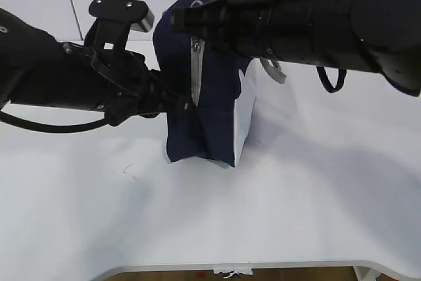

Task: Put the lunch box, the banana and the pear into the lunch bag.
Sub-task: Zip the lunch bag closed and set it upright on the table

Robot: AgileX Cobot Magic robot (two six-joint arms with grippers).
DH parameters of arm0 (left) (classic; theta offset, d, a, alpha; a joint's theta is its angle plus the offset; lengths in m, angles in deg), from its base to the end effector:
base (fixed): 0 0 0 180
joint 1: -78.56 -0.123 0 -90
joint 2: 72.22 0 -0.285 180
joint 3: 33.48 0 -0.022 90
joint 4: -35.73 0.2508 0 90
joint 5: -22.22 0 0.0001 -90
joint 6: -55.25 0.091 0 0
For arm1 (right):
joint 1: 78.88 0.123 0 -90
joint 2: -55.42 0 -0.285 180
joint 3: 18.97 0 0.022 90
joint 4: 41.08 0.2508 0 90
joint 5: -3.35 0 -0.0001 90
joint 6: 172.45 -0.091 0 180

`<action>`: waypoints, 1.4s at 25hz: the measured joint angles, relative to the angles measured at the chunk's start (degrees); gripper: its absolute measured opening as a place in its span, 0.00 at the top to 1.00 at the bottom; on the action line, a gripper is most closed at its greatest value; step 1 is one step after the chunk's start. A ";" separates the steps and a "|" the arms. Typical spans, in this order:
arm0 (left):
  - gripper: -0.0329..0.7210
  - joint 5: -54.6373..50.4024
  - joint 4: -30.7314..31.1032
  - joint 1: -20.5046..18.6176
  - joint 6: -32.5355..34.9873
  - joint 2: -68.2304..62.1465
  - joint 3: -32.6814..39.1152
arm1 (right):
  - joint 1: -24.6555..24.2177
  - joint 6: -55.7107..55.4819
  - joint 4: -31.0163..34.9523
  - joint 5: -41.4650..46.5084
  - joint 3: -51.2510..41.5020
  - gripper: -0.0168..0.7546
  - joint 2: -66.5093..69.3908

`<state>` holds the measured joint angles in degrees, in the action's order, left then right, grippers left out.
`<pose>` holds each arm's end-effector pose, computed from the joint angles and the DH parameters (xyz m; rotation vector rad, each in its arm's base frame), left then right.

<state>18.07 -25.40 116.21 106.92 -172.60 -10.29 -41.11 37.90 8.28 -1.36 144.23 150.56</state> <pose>0.2706 -0.2162 0.2301 0.5823 2.1638 -0.5250 0.2819 0.2114 0.3041 -0.2760 1.9270 0.6072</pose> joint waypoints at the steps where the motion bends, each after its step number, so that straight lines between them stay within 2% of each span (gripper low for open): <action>1: 0.92 0.01 0.61 0.00 0.00 0.00 0.00 | 0.00 0.13 0.00 -0.32 0.00 0.98 0.00; 10: 0.92 -2.61 7.53 0.00 0.00 0.63 -0.13 | -0.59 0.82 0.45 -2.69 0.90 0.98 0.00; 19: 0.92 -4.01 11.53 0.00 0.00 1.24 -0.13 | -1.62 3.38 0.57 -3.41 4.01 0.98 2.55; 29: 0.92 -5.73 13.70 0.00 0.00 3.21 -0.13 | -7.22 3.50 2.22 -2.41 6.32 0.98 4.19; 35: 0.92 -9.15 17.19 0.00 0.00 5.81 0.81 | -10.34 3.50 3.08 1.32 11.08 0.98 7.52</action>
<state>8.92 -8.21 116.21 106.92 -166.79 -9.49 -51.44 41.40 11.36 -0.04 155.31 158.08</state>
